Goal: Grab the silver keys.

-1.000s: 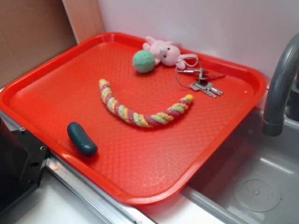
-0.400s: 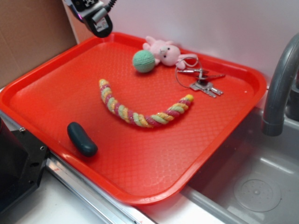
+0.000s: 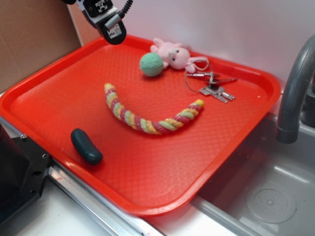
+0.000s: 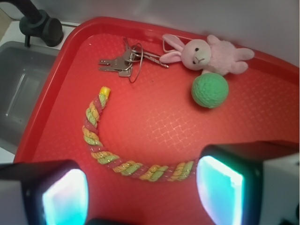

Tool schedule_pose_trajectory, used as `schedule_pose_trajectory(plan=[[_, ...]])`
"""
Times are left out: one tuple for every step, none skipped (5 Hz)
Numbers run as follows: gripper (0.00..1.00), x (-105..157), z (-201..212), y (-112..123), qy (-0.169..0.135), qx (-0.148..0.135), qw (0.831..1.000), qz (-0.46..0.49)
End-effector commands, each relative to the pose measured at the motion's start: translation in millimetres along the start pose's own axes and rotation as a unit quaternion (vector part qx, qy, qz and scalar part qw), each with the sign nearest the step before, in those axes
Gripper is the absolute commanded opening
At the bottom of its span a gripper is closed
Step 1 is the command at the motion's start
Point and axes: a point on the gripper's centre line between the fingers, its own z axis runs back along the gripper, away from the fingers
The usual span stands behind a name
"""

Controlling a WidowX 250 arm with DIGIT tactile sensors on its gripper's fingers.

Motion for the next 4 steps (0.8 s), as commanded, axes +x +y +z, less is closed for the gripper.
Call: schedule_pose_trajectory(plan=[[1.0, 50.8, -37.1, 6.5, 0.022, -0.038, 0.999, 0.014], [1.0, 69.5, -61.8, 6.8, 0.023, -0.042, 0.998, 0.038], [1.0, 84.5, -85.5, 7.3, 0.037, -0.041, 0.997, 0.056], [1.0, 90.8, -100.1, 3.5, 0.042, -0.036, 0.997, 0.047]])
